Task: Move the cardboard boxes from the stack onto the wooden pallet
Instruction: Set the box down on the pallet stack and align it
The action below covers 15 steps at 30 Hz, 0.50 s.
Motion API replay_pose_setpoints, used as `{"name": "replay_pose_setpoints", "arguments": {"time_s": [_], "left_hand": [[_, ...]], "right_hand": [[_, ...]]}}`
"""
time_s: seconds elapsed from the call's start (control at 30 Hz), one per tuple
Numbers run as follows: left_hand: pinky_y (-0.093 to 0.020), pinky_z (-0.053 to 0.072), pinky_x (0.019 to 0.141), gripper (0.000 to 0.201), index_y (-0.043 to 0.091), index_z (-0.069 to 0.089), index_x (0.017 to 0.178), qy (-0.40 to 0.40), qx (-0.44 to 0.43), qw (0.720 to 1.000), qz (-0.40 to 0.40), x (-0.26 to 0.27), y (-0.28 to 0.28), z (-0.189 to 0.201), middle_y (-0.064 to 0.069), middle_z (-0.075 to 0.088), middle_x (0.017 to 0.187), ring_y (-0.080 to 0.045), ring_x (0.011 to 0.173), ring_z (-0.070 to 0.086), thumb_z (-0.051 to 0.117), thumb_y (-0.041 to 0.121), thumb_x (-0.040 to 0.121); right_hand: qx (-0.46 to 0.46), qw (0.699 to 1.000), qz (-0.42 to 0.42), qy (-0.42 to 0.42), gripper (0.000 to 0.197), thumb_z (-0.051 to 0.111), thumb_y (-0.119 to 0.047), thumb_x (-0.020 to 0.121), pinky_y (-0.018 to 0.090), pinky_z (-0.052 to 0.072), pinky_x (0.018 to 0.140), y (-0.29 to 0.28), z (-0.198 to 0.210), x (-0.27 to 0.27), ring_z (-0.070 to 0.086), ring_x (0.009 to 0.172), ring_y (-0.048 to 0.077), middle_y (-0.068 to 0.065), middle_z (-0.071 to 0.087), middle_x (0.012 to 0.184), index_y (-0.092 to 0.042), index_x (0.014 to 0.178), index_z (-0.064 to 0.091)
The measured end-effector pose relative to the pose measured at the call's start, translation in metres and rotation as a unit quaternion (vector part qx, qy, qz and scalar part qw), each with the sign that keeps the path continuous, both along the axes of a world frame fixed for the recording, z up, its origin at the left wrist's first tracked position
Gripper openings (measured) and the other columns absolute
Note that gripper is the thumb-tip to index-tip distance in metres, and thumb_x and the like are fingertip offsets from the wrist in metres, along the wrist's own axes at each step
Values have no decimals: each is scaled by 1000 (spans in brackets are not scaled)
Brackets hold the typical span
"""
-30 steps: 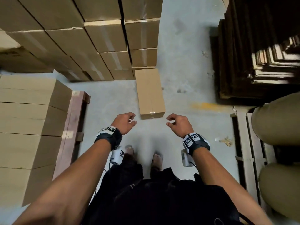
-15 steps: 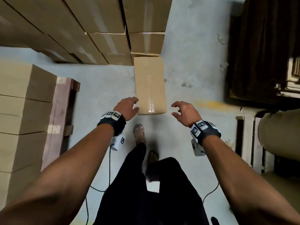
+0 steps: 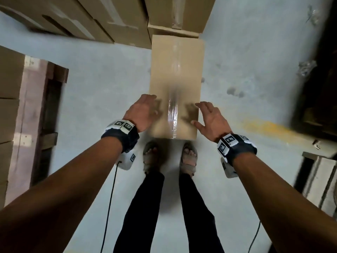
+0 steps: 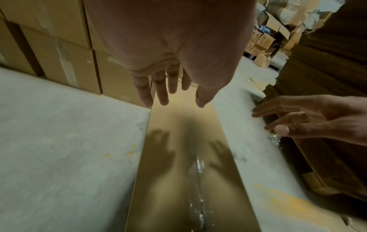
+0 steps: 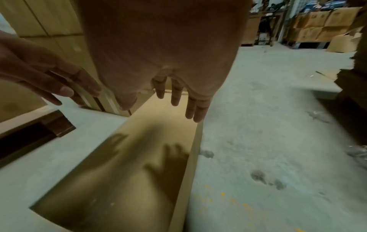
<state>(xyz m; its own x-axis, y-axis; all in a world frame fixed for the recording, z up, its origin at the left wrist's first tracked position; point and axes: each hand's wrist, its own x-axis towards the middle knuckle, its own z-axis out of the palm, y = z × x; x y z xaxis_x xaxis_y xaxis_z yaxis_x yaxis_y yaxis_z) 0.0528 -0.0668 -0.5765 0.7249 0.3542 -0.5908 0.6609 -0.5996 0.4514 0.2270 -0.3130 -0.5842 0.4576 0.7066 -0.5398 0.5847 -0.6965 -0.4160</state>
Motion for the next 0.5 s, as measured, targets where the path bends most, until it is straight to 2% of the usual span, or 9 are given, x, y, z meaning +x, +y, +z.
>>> {"name": "replay_pose_setpoints", "arguments": {"time_s": [0.13,0.27,0.33,0.43,0.5], "left_hand": [[-51,46,112,75,13,33,159,-47,33,998,-3,2,-3,-93,-11,28,164,-40,137,48,43,53,96],[-53,37,119,72,10,28,162,-97,106,989,-30,5,-1,-163,-16,17,171,-45,146,35,53,44,104],[-54,30,124,70,11,27,163,-121,129,983,-41,11,3,-185,-15,13,172,-43,152,23,51,44,106],[-56,17,128,69,15,23,164,-131,145,980,-44,17,12,-210,-9,7,175,-40,158,5,47,46,108],[-57,14,128,71,21,17,166,-126,126,983,-36,20,17,-225,-1,-2,176,-40,160,-5,44,51,108]], "right_hand": [[52,999,9,-11,76,55,-53,98,56,48,105,12,-85,11,48,129,46,15,33,163,-13,159,35],[110,992,20,-53,75,60,-53,102,57,30,122,22,-155,17,33,147,41,19,28,166,-11,159,35],[109,992,11,-56,79,55,-61,101,62,25,123,26,-188,21,26,153,40,12,15,173,-18,162,30],[104,993,1,-47,80,44,-72,100,71,23,120,34,-224,23,20,156,47,-7,-12,175,-33,165,19],[129,990,-5,-55,78,46,-70,100,69,22,122,39,-236,21,23,157,44,-7,-16,175,-34,165,22]]}}
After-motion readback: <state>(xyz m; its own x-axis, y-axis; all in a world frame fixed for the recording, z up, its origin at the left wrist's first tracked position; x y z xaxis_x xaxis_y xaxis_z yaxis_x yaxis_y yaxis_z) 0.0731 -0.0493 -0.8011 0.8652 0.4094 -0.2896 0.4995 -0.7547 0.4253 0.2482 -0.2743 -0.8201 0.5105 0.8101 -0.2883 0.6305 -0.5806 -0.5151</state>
